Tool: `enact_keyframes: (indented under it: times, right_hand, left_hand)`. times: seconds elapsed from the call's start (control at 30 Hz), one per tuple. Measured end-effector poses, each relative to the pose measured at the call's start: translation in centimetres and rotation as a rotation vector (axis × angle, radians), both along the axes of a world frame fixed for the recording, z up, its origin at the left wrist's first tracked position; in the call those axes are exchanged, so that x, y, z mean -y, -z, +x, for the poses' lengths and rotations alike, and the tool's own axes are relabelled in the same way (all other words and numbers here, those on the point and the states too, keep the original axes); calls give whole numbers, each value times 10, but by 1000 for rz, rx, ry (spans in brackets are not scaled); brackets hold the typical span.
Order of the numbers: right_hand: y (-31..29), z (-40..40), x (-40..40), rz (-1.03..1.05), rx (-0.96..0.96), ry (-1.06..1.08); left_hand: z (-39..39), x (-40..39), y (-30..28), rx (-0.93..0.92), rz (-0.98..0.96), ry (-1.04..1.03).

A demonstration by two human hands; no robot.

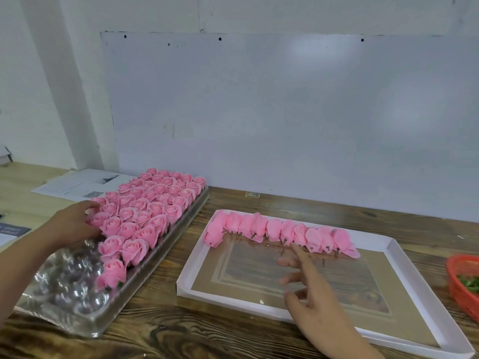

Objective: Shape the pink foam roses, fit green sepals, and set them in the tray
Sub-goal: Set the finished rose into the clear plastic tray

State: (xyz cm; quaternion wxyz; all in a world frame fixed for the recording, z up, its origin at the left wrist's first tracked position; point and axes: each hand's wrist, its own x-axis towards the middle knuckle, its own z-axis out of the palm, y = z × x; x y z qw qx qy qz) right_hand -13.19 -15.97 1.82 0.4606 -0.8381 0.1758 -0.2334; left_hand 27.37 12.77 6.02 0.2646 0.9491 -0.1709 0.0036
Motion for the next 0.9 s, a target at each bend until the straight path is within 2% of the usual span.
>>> enact_keyframes:
  times: [0.57, 0.9]
  right_hand:
    - [-4, 1, -2, 10, -24, 29]
    - [-3, 2, -1, 12, -21, 30]
  left_hand:
    - [9, 4, 1, 71, 124, 0]
    - [8, 7, 0, 25, 175, -14]
